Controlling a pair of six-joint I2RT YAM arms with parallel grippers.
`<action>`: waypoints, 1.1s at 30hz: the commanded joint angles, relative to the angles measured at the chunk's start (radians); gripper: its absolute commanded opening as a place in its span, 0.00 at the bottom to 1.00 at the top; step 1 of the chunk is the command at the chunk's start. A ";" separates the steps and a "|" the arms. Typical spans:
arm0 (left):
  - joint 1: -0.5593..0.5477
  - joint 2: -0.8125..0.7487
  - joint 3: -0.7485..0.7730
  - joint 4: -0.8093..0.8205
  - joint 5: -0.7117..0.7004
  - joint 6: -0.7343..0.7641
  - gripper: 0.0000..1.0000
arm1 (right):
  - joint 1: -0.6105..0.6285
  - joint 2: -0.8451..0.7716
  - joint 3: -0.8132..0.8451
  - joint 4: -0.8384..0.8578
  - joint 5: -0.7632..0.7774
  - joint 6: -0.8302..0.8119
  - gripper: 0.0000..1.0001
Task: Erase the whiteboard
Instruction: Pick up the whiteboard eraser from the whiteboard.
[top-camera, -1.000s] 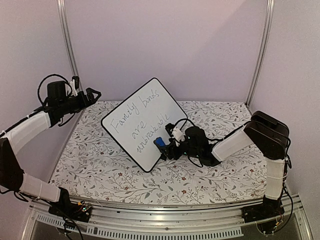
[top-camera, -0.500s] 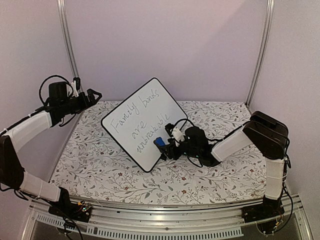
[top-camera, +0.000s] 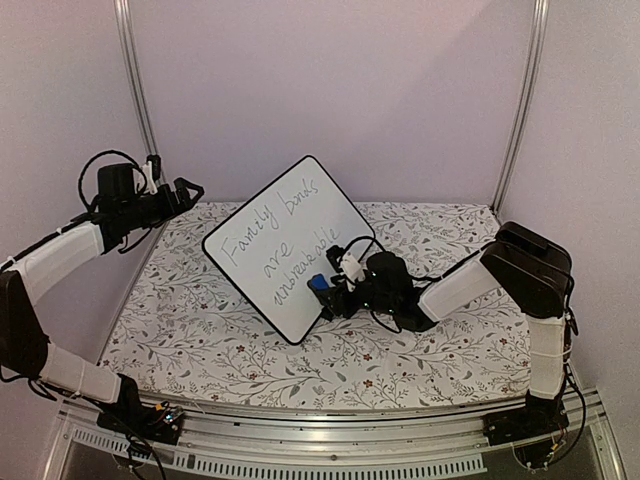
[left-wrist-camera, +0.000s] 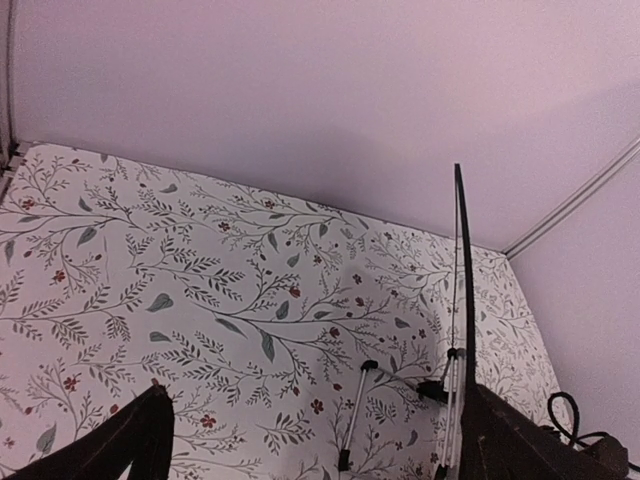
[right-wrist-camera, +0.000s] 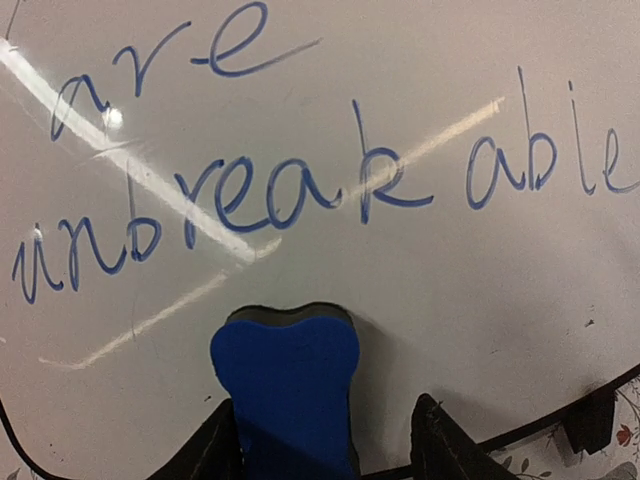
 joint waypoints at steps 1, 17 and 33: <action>0.008 0.005 -0.011 0.011 0.007 0.013 1.00 | 0.007 0.023 0.023 0.007 -0.017 -0.005 0.54; 0.008 0.011 -0.011 0.011 0.005 0.015 1.00 | 0.007 -0.008 0.003 0.005 -0.037 -0.005 0.31; 0.008 0.012 -0.009 0.008 0.001 0.016 1.00 | 0.008 -0.238 -0.009 -0.170 -0.014 -0.010 0.28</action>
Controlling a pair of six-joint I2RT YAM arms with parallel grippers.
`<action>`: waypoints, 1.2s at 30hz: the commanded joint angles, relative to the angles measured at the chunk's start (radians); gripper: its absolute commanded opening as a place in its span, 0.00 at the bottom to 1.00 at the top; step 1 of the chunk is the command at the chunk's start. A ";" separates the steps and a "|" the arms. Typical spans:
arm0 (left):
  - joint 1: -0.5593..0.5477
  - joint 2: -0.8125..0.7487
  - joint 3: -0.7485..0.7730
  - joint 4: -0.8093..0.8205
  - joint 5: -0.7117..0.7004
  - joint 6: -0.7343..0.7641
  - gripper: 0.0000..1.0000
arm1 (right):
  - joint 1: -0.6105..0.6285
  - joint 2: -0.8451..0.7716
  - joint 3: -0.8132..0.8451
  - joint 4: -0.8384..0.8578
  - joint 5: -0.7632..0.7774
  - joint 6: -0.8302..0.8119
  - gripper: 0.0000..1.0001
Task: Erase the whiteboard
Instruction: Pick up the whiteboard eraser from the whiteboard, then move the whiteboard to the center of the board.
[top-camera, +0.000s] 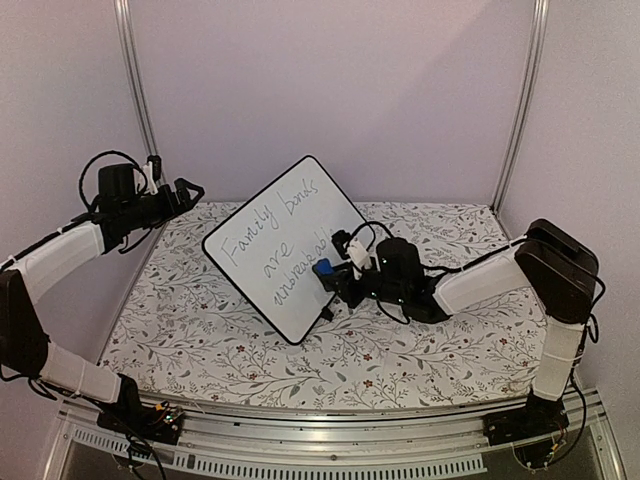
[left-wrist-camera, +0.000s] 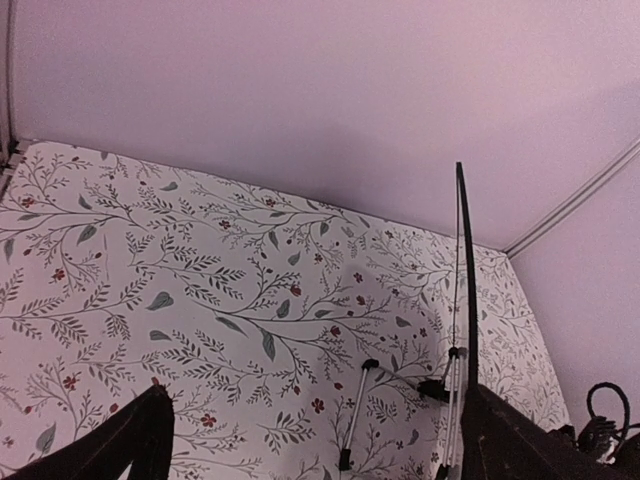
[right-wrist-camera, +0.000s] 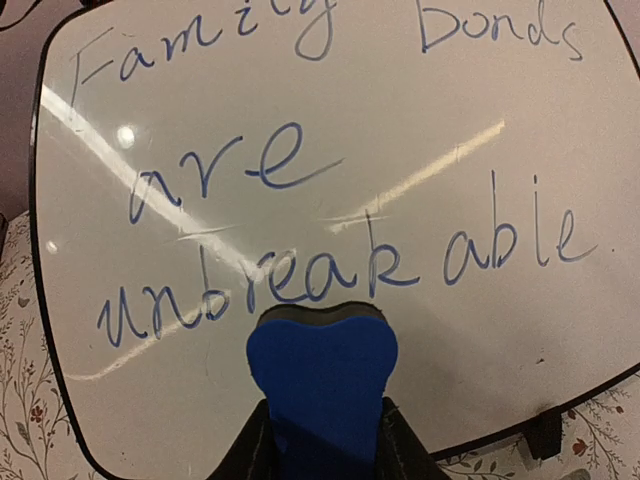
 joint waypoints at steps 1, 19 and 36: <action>0.008 0.008 -0.009 0.008 0.000 0.016 1.00 | 0.008 -0.116 0.032 -0.140 0.015 -0.014 0.28; -0.011 -0.007 0.082 -0.102 -0.003 0.060 1.00 | 0.073 -0.070 0.722 -0.993 0.000 -0.205 0.27; -0.057 -0.094 -0.114 -0.003 0.175 0.094 0.96 | 0.158 0.250 1.201 -1.193 -0.002 -0.197 0.26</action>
